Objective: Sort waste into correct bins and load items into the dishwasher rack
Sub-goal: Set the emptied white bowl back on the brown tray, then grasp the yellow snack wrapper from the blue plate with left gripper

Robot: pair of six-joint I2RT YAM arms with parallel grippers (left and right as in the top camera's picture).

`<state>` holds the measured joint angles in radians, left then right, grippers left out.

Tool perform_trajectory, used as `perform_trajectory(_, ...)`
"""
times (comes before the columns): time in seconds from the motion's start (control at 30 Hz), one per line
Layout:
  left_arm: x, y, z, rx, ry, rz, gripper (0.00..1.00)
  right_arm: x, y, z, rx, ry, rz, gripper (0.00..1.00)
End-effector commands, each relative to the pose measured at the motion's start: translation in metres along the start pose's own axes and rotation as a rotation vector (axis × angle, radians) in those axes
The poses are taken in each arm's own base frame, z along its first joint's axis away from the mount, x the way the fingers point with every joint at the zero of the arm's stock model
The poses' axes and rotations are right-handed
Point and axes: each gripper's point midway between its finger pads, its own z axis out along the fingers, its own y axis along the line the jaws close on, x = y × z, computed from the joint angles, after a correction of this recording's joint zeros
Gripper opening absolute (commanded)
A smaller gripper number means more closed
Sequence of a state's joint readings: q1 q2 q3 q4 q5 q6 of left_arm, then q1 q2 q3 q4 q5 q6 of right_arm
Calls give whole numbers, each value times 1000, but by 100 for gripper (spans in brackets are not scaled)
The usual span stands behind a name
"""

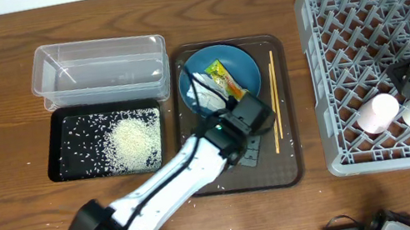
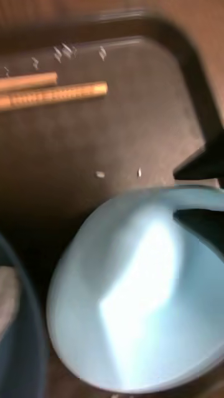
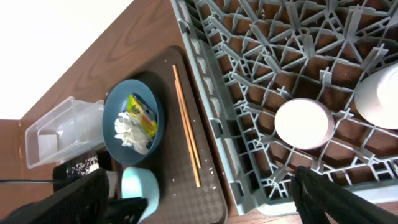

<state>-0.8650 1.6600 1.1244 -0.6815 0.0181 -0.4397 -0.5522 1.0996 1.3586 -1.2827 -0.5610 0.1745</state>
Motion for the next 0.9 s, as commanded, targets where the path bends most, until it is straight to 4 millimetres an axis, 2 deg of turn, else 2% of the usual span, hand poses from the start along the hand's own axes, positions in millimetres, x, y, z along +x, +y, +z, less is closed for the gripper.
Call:
perform_trajectory(0.0,-8,6,-7,-36,-31,-20,37,-1,3,-1,-7,-3,-4,92)
perform_trajectory(0.07,-19,-4,-24,0,-54,-13,53,-1,3,-1,-7,-3,-4,92)
perform_trajectory(0.13,-33,-12,-45,30,-95,5,61,-1,3,-1,-7,-3,-4,92)
perform_trajectory(0.27,-69,-27,-86,81,-222,84,69,-1,2,-1,2,-5,-4,92)
perform_trajectory(0.33,-86,-29,-96,85,-286,133,70,-1,0,-1,9,-6,-4,92)
perform_trajectory(0.4,-102,-23,-97,45,-349,174,70,-1,0,-1,9,-6,-4,92)
perform_trajectory(0.5,-125,4,-85,-68,-392,169,70,-1,0,-1,9,-5,-4,92)
perform_trajectory(0.63,-151,29,-42,-108,-383,118,70,-1,0,-1,11,-5,-4,91)
perform_trajectory(0.87,-171,45,23,-99,-360,73,70,-1,0,-1,11,-4,-3,91)
